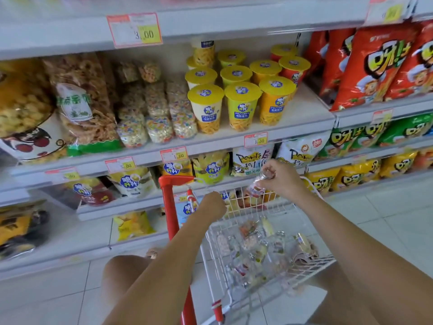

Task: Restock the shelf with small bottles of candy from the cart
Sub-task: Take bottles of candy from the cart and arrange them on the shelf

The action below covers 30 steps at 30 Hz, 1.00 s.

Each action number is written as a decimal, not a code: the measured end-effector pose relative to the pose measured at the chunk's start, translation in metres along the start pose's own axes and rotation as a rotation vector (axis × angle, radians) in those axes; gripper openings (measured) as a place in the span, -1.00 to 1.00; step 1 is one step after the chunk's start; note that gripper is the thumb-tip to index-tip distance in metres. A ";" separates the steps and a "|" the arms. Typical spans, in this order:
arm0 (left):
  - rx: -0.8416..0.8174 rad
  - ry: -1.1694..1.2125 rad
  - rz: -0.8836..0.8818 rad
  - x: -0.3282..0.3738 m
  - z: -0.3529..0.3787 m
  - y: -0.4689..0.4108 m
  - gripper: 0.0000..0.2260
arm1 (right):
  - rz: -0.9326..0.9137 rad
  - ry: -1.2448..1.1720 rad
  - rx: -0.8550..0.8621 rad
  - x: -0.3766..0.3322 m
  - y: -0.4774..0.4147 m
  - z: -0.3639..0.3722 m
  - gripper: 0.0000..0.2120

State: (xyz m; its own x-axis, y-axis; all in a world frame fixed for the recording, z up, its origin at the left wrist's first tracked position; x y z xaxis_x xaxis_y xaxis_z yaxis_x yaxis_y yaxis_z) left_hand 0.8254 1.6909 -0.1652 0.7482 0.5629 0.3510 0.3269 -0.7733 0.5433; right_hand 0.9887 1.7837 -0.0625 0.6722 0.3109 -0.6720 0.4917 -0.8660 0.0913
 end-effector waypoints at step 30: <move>-0.336 -0.027 -0.434 -0.066 0.191 -0.103 -0.68 | 0.331 -0.181 -0.138 0.189 -0.011 0.106 -0.76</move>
State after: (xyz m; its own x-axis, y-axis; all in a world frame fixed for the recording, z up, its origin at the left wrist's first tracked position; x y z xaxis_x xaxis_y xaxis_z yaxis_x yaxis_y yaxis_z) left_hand 0.8525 1.6777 -0.3902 0.6013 0.7987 0.0232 0.4101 -0.3334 0.8489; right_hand 1.0521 1.8106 -0.2686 0.7047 -0.0610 -0.7069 0.3424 -0.8434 0.4141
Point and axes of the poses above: each hand's wrist, its own y-axis away from the middle knuckle, its own z-axis out of the palm, x = y × z, the point moved 9 cm from there along -y, towards the middle knuckle, and after that the axes turned 3 degrees about -z, right-handed, at the moved point
